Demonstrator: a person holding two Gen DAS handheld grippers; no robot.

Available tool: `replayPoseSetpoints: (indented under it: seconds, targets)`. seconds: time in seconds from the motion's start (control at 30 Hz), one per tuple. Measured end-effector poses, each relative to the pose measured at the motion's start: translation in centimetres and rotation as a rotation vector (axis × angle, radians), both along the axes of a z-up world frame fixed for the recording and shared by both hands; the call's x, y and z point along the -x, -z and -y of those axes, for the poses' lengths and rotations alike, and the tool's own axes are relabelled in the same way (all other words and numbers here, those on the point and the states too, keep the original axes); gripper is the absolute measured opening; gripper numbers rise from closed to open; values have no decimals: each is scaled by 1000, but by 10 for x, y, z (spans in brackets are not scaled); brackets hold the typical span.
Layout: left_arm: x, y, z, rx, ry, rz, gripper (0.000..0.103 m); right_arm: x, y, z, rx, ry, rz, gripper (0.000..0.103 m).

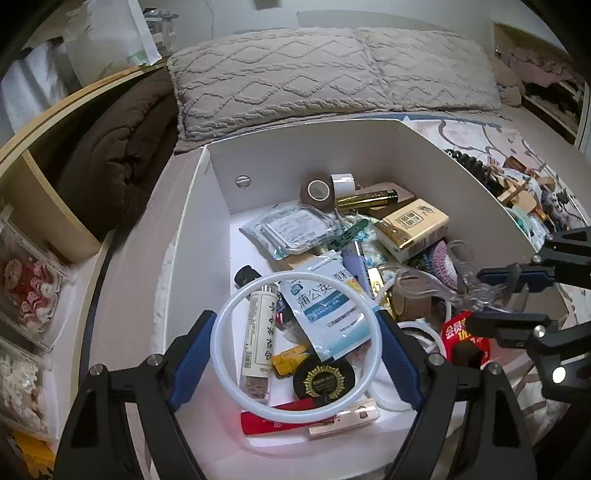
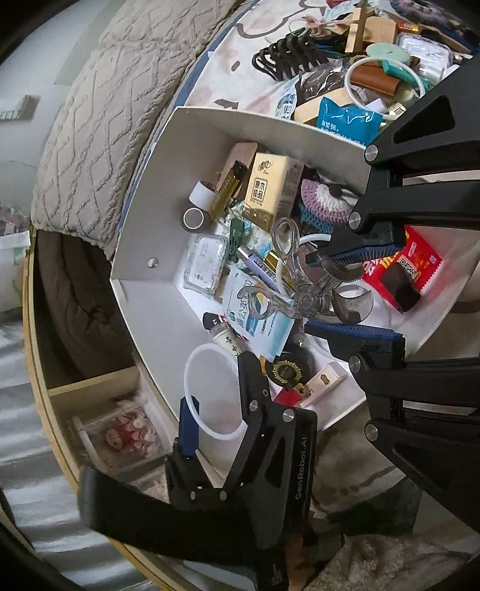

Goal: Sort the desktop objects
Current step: 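Lower the white ring with the left gripper while the right lowers the clear scissors into the box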

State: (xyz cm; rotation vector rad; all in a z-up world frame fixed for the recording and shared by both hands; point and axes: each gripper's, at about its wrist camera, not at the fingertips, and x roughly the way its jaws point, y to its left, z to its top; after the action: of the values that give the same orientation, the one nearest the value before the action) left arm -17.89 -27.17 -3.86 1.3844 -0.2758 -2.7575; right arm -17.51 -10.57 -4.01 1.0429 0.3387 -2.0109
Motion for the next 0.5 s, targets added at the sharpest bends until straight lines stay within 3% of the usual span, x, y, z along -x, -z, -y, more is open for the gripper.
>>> replayPoseSetpoints:
  seconds: [0.5]
  targets:
    - [3,7,-3,9,13,31,84,9,10,10,-33,-39,93,30]
